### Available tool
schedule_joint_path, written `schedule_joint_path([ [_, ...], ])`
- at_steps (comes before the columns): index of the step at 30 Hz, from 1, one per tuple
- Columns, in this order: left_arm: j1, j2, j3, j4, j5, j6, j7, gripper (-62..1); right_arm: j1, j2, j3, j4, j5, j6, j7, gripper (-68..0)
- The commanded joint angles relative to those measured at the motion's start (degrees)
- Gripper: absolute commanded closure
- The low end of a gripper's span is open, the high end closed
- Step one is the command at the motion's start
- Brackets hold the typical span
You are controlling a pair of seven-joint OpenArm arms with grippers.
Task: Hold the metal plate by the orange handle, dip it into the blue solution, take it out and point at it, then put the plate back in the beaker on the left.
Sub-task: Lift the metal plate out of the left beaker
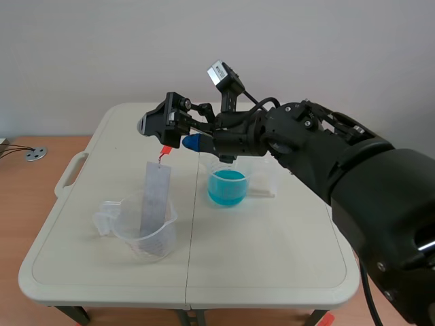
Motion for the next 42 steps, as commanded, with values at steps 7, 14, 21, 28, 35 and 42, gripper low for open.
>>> schedule_joint_path([
  [7, 0.46, 0.28, 0.15, 0.79, -0.22, -0.55, -0.37, -2.8, 3.56, -3.63, 0.02, -1.66, 1.05, 0.48, -2.16, -66.3],
  [14, 0.46, 0.28, 0.15, 0.79, -0.22, -0.55, -0.35, -2.8, 3.43, -3.82, 0.02, -1.66, 1.07, 0.35, -3.23, -66.3],
  [21, 0.46, 0.26, 0.15, 0.76, -0.17, -0.55, -0.35, -2.8, 3.04, -3.72, 0.04, -1.66, 1.6, -0.94, -3.13, -58.6],
  [28, 0.46, 0.28, 0.15, 0.79, -0.2, -0.55, -0.35, -2.8, 1.49, -3.72, 0.04, -1.66, 2.8, -2.73, -2.8, -52.5],
  [35, 0.46, 0.28, 0.15, 0.79, -0.2, -0.55, -0.35, -2.8, 1.18, -3.72, 0.04, -1.66, 4.94, -2.89, -2.54, -36.9],
  [42, 0.46, 0.28, 0.15, 0.79, -0.2, -0.55, -0.37, -2.8, 1.18, -3.69, 0.09, -1.66, 5.53, -2.89, -1.79, -28.6],
])
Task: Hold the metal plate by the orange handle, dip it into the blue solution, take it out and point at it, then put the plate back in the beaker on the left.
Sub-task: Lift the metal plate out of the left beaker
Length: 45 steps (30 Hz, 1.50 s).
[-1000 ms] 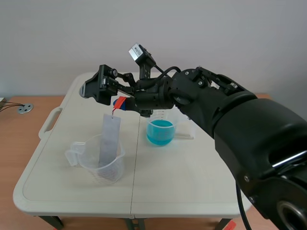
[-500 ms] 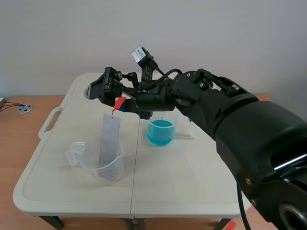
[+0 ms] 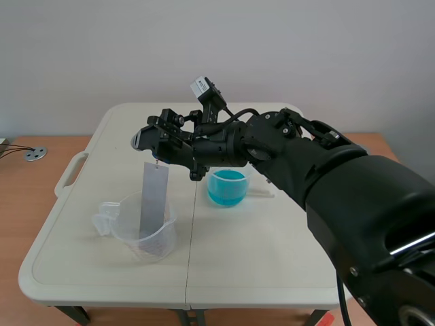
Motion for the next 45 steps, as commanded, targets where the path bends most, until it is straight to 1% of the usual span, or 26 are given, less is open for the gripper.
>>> schedule_joint_path([
  [1, 0.46, 0.28, 0.15, 0.81, -0.2, -0.33, -0.35, -2.8, 1.62, 0.0, 0.09, 1.01, 1.16, 0.37, 1.29, -27.4],
  [6, 0.46, 0.28, 0.15, 0.81, -0.2, -0.33, -0.35, -2.8, 1.62, 0.28, 0.07, 1.01, 1.16, 0.42, 2.45, -19.9],
  [15, 0.46, 0.28, 0.15, 0.81, -0.2, -0.33, -0.35, -2.8, 1.62, 0.81, 0.07, 1.01, 1.16, 0.68, 2.6, -2.0],
  [16, 0.46, 0.28, 0.15, 0.81, -0.2, -0.33, -0.35, -2.8, 1.62, 0.81, 0.07, 1.01, 1.14, 0.68, 2.6, -1.1],
  [19, 0.46, 0.28, 0.15, 0.81, -0.2, -0.33, -0.33, -2.8, 1.62, 0.79, 0.07, 1.01, 1.14, 0.81, 2.6, -1.3],
  [21, 0.46, 0.28, 0.15, 0.81, -0.2, -0.33, -0.33, -2.8, 1.62, 0.76, 0.07, 1.01, 1.16, 1.84, 2.62, -1.3],
  [28, 0.46, 0.28, 0.15, 0.81, -0.17, -0.33, -0.35, -2.8, 1.62, 0.74, 0.02, 1.03, 0.68, 10.27, 2.64, -1.3],
  [29, 0.46, 0.28, 0.15, 0.81, -0.17, -0.33, -0.35, -2.8, 1.62, 0.74, 0.02, 1.03, 0.66, 11.28, 2.67, -1.3],
  [32, 0.46, 0.28, 0.15, 0.81, -0.17, -0.33, -0.33, -2.8, 1.62, 0.7, 0.02, 1.07, -0.22, 13.18, 3.06, -1.3],
  [34, 0.46, 0.28, 0.15, 0.81, -0.17, -0.33, -0.33, -2.8, 1.62, 0.52, 0.0, 1.07, -1.42, 13.77, 3.32, -1.3],
  [41, 0.46, 0.28, 0.15, 0.81, -0.17, -0.33, -0.33, -2.8, 1.62, -0.83, -0.07, 1.36, -7.74, 13.77, 3.63, -1.3],
  [45, 0.46, 0.28, 0.15, 0.81, -0.17, -0.33, -0.33, -2.8, 1.62, -1.33, -1.53, 2.82, -11.63, 13.77, 4.2, -1.3],
])
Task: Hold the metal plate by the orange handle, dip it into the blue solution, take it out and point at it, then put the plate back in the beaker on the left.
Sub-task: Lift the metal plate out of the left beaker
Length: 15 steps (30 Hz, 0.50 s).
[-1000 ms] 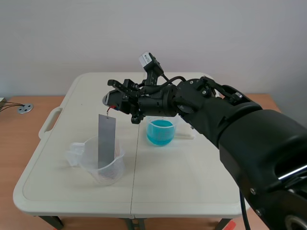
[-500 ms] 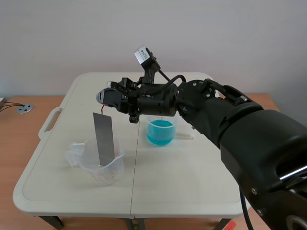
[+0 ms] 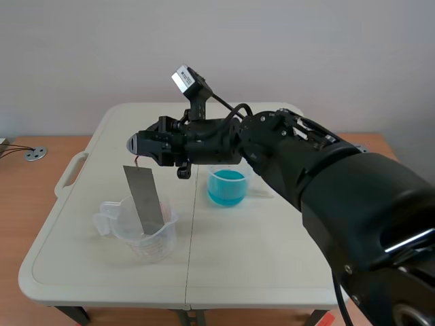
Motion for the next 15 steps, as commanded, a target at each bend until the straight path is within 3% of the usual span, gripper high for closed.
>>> schedule_joint_path([
  [1, 0.46, 0.28, 0.15, 0.81, -0.17, -0.33, -0.33, -2.8, 1.46, -0.44, -1.42, 2.21, -1.22, 0.9, 0.26, -1.3],
  [15, 0.46, 0.28, 0.15, 0.81, -0.17, -0.33, -0.33, -2.8, 1.4, -0.5, -3.58, 10.91, -11.28, 0.9, 3.34, -1.3],
])
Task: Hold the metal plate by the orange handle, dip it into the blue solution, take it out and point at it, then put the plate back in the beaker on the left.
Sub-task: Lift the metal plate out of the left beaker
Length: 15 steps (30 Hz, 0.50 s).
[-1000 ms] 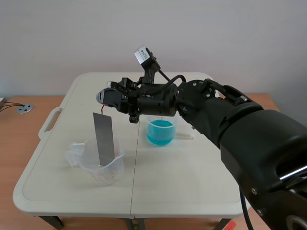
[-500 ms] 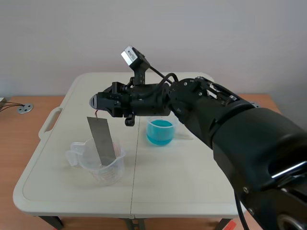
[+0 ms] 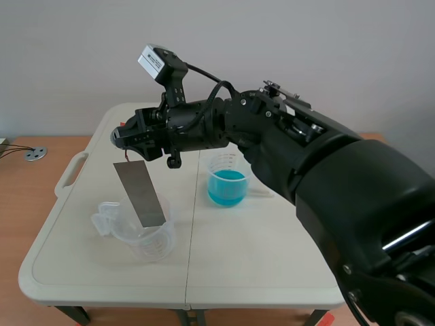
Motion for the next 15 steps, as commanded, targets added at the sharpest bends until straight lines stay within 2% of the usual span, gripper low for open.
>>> schedule_joint_path([
  [1, 0.46, 0.28, 0.15, 0.81, -0.17, -0.33, -0.33, -2.8, 1.27, -0.5, 0.04, 2.36, -0.22, 0.92, 1.07, -1.3],
  [15, 0.46, 0.28, 0.15, 0.81, -0.2, -0.33, -0.33, -2.8, -6.67, -0.46, 0.04, 16.5, -13.14, 0.92, 1.49, -1.3],
])
